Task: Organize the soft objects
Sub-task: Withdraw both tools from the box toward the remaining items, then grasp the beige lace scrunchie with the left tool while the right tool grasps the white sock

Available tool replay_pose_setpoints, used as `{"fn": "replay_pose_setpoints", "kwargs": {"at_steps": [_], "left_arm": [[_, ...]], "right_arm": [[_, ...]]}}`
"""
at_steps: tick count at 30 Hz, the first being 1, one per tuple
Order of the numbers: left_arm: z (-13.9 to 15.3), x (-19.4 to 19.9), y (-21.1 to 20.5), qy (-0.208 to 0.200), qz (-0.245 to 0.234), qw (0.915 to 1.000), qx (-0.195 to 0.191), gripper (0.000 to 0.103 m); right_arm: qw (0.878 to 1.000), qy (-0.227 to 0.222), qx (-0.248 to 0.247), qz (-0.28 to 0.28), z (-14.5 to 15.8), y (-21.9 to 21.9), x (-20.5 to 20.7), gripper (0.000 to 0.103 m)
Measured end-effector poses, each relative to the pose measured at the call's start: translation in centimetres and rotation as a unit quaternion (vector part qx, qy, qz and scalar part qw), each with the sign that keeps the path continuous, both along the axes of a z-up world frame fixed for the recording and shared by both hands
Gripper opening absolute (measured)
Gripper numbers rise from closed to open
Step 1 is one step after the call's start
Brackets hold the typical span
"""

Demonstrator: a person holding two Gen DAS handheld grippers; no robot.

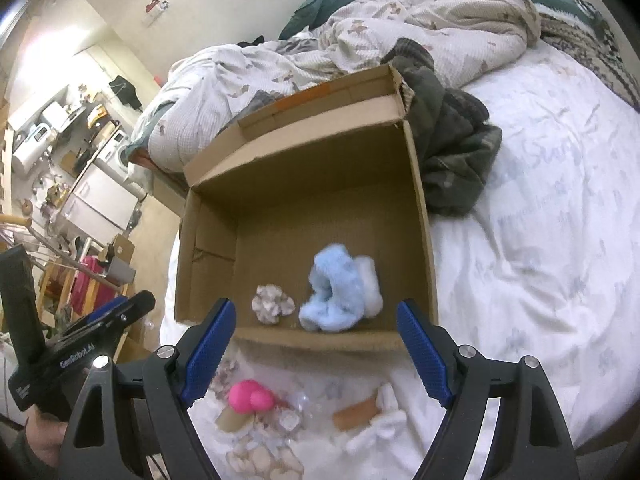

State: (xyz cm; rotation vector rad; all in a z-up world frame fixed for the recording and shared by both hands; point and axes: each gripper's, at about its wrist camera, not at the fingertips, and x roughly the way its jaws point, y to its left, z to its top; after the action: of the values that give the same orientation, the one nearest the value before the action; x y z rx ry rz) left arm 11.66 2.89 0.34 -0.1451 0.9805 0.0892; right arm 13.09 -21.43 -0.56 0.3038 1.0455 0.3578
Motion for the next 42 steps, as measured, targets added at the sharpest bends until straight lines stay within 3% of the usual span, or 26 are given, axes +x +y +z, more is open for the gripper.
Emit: {"fn": "replay_pose_setpoints", "kwargs": {"at_steps": [9, 17, 28, 37, 39, 41, 42], "left_arm": [[-1.1, -2.3, 2.1, 0.023, 0.021, 0.9995, 0.008, 0.077], [-3.3, -2.2, 4.5, 0.064, 0.064, 0.9958, -0.013, 0.077], [-10.2, -0.6, 4.9, 0.192, 0.073, 0.9749, -0.085, 0.077], [-14.6, 1.0, 2.1, 0.256, 0.041, 0.9631, -0.074, 0.076], [-15.1, 1.1, 2.0, 0.262, 0.042, 0.9616, -0.072, 0.070], [-15.8, 1.4, 2.0, 0.271, 0.042, 0.9589, -0.075, 0.054], [-16.1, 1.4, 2.0, 0.276, 0.041, 0.9571, -0.077, 0.051]], "right_arm": [[1.000, 0.004, -0.004, -0.007, -0.1, -1.0, -2.5, 0.088], [0.998, 0.056, -0.011, -0.008, -2.3, -0.9, -2.8, 0.088], [0.993, 0.117, -0.025, -0.007, -5.2, -0.3, -2.2, 0.088], [0.983, 0.182, -0.015, -0.015, -8.2, -0.8, -1.1, 0.088], [0.978, 0.205, -0.016, -0.022, -9.2, -1.1, -0.8, 0.088], [0.973, 0.227, -0.015, -0.028, -10.2, -1.3, -0.6, 0.088], [0.970, 0.240, -0.016, -0.030, -10.8, -1.4, -0.5, 0.088]]}}
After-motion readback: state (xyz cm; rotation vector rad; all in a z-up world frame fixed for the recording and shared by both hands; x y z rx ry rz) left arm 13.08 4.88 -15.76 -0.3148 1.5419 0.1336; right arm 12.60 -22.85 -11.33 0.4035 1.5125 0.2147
